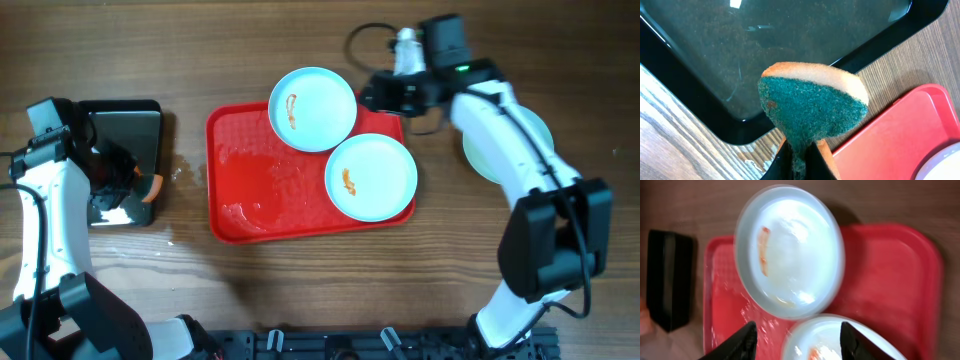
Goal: Clean dirty plates on tray and stack at the side
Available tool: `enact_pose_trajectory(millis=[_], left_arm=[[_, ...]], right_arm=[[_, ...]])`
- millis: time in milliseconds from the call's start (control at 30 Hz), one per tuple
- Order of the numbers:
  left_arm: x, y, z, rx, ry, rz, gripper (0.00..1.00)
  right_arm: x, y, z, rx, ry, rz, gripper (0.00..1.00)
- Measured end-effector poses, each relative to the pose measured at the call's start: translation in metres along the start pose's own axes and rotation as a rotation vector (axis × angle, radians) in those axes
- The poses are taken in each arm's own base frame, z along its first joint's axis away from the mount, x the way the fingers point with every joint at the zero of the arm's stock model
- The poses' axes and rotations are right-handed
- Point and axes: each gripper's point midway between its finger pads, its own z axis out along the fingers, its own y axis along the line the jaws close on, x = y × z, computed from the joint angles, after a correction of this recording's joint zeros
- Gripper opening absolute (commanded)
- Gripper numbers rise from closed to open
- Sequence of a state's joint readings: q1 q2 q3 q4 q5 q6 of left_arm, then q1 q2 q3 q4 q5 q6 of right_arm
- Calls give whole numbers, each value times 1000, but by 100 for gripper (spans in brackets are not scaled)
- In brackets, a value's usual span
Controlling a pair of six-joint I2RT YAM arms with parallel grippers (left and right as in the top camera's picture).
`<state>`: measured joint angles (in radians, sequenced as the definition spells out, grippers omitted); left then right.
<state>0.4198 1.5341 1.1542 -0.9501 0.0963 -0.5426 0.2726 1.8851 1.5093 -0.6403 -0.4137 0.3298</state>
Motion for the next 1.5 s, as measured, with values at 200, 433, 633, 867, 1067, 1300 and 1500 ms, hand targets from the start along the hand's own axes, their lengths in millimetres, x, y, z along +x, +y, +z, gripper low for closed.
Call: enact_pose_trajectory(millis=[200, 433, 633, 867, 1067, 1300, 1500], left_arm=[[0, 0, 0, 0, 0, 7, 4], [-1, -1, 0, 3, -5, 18, 4], [-1, -2, 0, 7, -4, 19, 4], [-1, -2, 0, 10, -2, 19, 4], [0, -2, 0, 8, 1, 19, 4], [0, -1, 0, 8, 1, 19, 4], [0, -2, 0, 8, 1, 19, 4]], right_arm=[[-10, 32, 20, 109, -127, -37, 49], [6, -14, 57, 236, -20, 96, 52], [-2, -24, 64, 274, -5, 112, 50], [-7, -35, 77, 309, -21, 87, 49], [6, -54, 102, 341, 22, 94, 41], [1, -52, 104, 331, 5, 93, 9], [4, -48, 106, 312, 16, 99, 6]])
